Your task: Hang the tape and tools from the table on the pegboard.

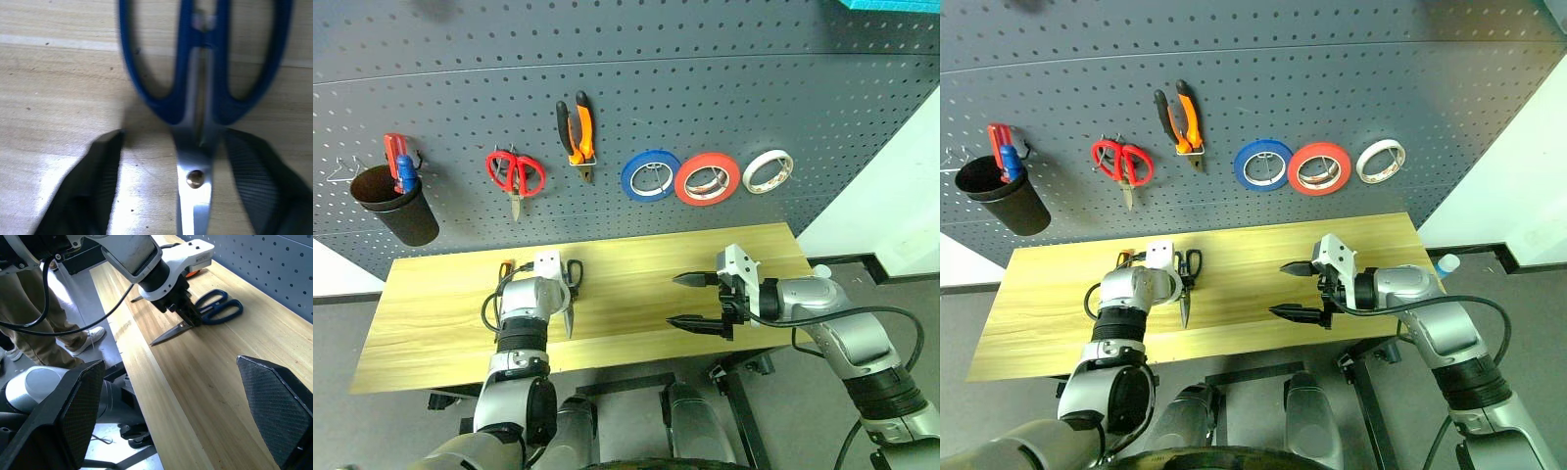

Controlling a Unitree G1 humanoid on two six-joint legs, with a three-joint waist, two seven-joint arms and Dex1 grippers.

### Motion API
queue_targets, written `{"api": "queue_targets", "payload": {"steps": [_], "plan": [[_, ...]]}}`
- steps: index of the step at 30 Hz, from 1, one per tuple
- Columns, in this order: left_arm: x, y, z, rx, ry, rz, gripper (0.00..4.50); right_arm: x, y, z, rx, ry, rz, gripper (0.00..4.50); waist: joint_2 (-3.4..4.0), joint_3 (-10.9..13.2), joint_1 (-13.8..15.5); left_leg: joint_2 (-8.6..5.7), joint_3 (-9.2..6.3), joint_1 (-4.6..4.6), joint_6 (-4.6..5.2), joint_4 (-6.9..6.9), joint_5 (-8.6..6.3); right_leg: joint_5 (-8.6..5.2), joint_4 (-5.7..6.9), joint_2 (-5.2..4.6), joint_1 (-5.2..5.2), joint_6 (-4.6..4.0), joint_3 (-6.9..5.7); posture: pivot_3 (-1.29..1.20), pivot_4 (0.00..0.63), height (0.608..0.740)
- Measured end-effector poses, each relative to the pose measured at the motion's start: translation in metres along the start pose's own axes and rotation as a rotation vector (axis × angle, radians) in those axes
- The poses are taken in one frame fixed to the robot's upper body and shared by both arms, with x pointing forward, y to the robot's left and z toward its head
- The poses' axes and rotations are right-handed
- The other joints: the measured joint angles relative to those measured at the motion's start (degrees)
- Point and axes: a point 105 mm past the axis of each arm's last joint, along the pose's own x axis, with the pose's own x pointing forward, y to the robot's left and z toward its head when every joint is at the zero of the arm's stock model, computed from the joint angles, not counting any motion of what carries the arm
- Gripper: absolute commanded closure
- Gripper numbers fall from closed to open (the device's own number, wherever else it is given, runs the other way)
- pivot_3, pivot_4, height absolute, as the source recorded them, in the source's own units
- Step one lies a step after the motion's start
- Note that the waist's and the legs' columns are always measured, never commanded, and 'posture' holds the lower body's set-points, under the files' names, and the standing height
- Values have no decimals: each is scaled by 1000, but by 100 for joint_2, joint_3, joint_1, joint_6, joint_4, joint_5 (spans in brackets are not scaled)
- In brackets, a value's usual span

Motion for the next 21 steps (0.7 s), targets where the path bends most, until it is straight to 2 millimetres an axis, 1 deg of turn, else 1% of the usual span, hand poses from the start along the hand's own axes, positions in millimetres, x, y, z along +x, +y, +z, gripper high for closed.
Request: {"api": "queue_targets", "payload": {"steps": [3, 4, 8, 11, 21], "plan": [[0, 1, 0, -12, 1, 1, 3231, 0, 0, 0, -4, -2, 0, 0, 0, 0, -2, 0, 0, 1, 0, 2, 0, 1, -2, 0, 2, 1, 0, -74, 107, 738], [0, 1, 1, -15, -3, 0, 3499, 0, 0, 0, -5, -3, 0, 0, 1, -1, 0, 0, 0, 2, 0, 2, 0, 2, -2, 0, 3, 1, 0, -74, 107, 738], [-2, -1, 7, -25, -15, -9, 3745, 0, 0, 1, -13, -8, 3, 0, 5, -5, 0, 0, 0, 3, 0, 3, 0, 2, -3, 0, 6, 1, 0, -74, 106, 738], [-4, -2, 12, -36, -31, -21, 4281, 0, 0, 4, -49, -23, 1, 0, 16, -21, 0, 0, 0, 8, 0, 2, 0, 2, -3, 0, 9, 2, 0, -76, 107, 738], [-8, -3, 7, -46, -16, -53, 4298, 1, -5, 6, -169, -45, -28, 0, 18, -24, -5, 0, 0, 5, 0, 3, 0, 2, -4, 0, 9, 2, 0, -77, 109, 738]]}}
